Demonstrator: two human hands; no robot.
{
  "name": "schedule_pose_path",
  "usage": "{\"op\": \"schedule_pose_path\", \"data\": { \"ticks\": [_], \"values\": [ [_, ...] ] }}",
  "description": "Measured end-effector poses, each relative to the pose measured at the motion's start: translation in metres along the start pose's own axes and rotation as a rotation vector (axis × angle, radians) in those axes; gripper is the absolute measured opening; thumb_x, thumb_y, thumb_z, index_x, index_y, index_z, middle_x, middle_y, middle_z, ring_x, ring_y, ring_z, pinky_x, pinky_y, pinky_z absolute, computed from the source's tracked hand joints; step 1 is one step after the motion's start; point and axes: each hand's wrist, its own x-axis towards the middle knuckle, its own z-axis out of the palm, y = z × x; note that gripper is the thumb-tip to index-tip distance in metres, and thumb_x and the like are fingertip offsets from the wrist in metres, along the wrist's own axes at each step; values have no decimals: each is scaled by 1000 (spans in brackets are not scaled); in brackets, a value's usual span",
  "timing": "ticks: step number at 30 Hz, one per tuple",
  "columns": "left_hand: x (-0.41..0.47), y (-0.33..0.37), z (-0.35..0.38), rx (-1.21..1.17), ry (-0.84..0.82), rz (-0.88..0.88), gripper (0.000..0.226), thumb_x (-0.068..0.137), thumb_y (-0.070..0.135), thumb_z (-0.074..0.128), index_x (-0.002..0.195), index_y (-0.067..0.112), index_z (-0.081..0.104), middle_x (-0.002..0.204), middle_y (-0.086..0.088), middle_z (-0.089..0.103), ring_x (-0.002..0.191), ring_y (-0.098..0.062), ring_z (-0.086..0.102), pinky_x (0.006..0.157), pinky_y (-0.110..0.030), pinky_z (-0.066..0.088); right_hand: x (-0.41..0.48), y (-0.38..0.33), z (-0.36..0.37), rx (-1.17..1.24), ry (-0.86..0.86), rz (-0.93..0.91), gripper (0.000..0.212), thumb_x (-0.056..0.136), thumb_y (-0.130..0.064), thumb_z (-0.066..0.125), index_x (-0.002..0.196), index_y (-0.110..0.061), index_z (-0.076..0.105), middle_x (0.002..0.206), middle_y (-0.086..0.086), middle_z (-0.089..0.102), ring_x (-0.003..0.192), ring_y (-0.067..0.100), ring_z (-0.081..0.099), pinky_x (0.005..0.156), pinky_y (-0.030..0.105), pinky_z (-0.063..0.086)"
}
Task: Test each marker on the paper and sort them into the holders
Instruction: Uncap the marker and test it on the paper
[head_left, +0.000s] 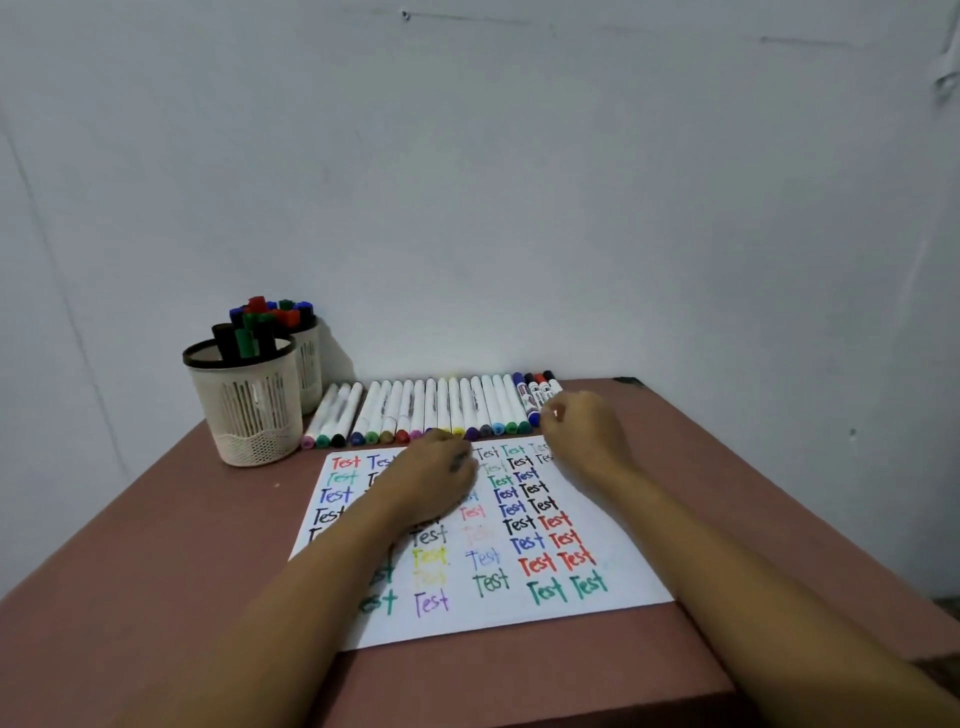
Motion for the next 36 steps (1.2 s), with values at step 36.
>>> {"op": "schedule_pose_path", "data": {
  "ticks": [36],
  "values": [
    [-6,11,-2,-48,249,159,53,94,32,51,141,13,36,134,-4,46,120,-18,44,96,-26,34,-12,-25,-21,756,108,390,25,89,-17,53,66,-8,49,57,2,39,52,13,33,51,26,29]
  ]
}}
